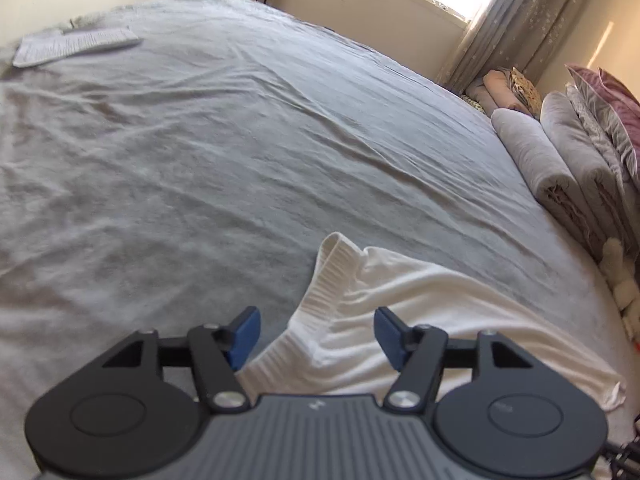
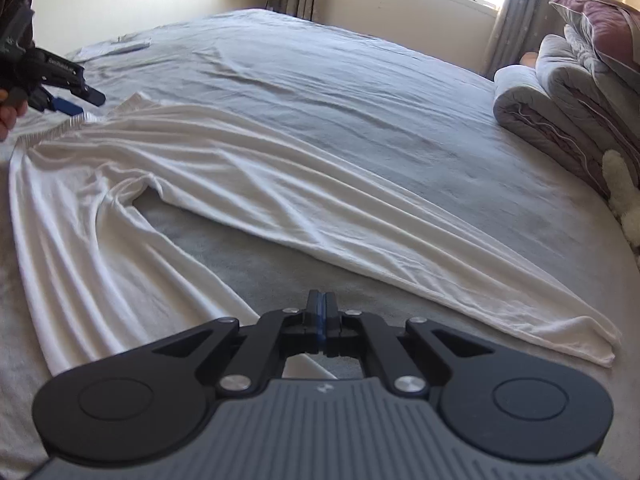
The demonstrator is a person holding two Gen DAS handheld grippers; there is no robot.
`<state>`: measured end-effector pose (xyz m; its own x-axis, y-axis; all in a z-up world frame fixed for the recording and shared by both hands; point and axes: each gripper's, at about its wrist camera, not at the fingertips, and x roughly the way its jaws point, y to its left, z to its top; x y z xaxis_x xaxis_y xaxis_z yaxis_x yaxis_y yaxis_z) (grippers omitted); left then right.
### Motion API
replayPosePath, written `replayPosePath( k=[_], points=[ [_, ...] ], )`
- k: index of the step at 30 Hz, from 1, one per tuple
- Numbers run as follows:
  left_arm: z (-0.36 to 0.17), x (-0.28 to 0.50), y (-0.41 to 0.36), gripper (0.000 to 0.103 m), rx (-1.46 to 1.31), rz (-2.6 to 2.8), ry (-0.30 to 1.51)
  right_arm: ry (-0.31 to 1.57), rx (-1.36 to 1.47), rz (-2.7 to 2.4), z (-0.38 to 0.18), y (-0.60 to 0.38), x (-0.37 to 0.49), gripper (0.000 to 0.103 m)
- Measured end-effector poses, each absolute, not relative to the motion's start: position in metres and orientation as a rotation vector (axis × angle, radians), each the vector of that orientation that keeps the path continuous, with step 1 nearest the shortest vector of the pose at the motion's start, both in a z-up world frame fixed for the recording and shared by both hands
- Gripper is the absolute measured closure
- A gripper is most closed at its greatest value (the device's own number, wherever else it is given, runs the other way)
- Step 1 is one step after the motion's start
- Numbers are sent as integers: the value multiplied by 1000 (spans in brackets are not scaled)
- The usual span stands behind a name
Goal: Fold clothes
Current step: 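Grasp the pant leg with the right gripper while the left gripper holds the waistband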
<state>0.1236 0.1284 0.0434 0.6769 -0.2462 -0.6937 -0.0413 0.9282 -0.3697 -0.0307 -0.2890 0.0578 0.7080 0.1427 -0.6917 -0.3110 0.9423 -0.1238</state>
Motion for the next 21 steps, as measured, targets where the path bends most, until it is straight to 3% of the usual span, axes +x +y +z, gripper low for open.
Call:
replayPosePath(
  k=[2, 9, 10, 11, 15, 17, 21],
  points=[
    [40, 134, 133, 34, -418, -106, 828, 756, -225, 268, 57, -286, -30, 92],
    [29, 147, 111, 37, -303, -127, 839, 755, -211, 331, 64, -269, -34, 88],
    [27, 147, 104, 53, -262, -131, 840, 754, -210, 343, 64, -267, -34, 88],
    [26, 147, 96, 76, -219, -122, 844, 754, -208, 354, 65, -265, -34, 88],
    [26, 146, 89, 85, -206, -110, 826, 771, -199, 381, 60, -257, -30, 88],
    [30, 146, 96, 95, -241, -83, 796, 776, -205, 396, 56, -252, -29, 88],
    [39, 146, 112, 96, -287, -14, 716, 762, -218, 432, 52, -241, -29, 88]
  ],
)
